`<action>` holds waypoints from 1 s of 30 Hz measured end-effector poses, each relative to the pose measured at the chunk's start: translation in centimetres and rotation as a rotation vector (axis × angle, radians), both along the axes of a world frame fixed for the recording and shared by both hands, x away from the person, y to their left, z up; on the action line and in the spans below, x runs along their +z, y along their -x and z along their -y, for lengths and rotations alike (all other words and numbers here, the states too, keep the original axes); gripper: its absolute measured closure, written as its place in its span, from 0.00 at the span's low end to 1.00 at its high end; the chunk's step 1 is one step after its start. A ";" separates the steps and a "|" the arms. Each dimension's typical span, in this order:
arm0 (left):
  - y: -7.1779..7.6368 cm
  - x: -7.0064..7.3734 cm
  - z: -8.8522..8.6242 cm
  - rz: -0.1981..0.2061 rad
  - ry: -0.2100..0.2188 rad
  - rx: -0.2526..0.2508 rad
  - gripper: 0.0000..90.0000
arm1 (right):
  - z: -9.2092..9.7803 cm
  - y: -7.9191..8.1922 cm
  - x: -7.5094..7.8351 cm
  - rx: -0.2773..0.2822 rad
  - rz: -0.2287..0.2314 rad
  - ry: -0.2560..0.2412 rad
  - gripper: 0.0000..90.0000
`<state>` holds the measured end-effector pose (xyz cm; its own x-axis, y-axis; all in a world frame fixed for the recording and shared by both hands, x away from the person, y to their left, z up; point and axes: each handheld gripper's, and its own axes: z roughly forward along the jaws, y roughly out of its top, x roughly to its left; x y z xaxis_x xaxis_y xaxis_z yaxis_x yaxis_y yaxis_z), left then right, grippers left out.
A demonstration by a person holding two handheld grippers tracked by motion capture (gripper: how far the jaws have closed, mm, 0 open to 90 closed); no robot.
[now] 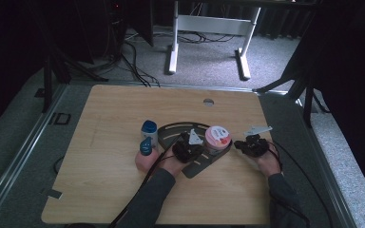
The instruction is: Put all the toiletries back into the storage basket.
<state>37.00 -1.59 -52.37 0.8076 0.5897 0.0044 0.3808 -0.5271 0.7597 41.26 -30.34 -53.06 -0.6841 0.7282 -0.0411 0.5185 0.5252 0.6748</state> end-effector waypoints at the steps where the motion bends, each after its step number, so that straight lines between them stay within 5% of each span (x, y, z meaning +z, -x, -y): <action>1: 0.1 0.1 -0.1 -0.003 0.005 -0.003 0.94 | 0.0 0.3 0.0 -0.001 0.002 -0.001 0.93; 17: 2.1 0.4 -0.6 -0.014 -0.001 -0.040 0.99 | 0.3 4.2 -1.6 -0.044 0.000 -0.030 0.88; 30: 3.8 0.8 -1.8 -0.037 0.006 -0.085 0.92 | 0.1 5.6 -1.9 -0.056 0.008 -0.034 0.86</action>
